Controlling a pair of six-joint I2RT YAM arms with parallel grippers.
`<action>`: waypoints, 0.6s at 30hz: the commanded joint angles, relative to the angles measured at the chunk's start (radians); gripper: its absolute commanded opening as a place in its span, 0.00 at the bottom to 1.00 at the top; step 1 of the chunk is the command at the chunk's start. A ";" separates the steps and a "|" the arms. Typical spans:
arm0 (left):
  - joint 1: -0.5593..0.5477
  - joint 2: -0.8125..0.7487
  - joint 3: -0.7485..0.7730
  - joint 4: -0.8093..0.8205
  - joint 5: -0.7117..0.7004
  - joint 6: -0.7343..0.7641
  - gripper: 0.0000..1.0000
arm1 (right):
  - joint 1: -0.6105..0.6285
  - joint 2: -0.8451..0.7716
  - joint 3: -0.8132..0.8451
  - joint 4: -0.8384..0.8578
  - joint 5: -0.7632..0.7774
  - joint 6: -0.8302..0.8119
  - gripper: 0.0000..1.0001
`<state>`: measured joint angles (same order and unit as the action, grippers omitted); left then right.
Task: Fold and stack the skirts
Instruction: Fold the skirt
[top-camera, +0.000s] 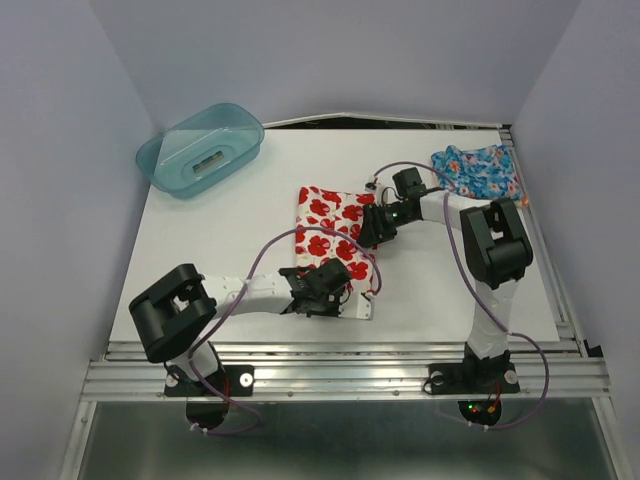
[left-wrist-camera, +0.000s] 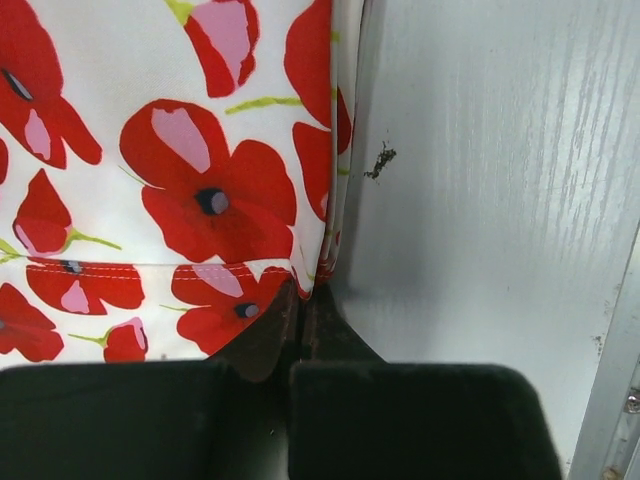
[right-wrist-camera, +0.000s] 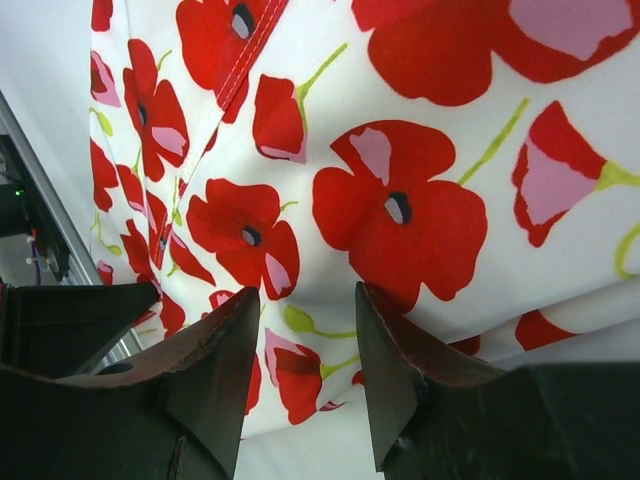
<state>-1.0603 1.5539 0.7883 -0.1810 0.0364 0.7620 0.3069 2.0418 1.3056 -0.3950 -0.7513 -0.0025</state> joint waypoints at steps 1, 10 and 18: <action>0.002 0.011 0.026 -0.187 0.089 -0.009 0.00 | 0.005 0.035 -0.077 0.004 0.170 -0.050 0.50; 0.002 -0.113 0.155 -0.448 0.261 -0.016 0.00 | 0.026 -0.061 -0.160 -0.012 0.135 -0.097 0.44; 0.019 -0.123 0.291 -0.541 0.276 -0.032 0.00 | 0.112 -0.132 -0.224 -0.033 0.156 -0.165 0.44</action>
<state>-1.0557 1.4490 0.9844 -0.6128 0.2615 0.7406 0.3832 1.9034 1.1252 -0.3668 -0.7071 -0.0986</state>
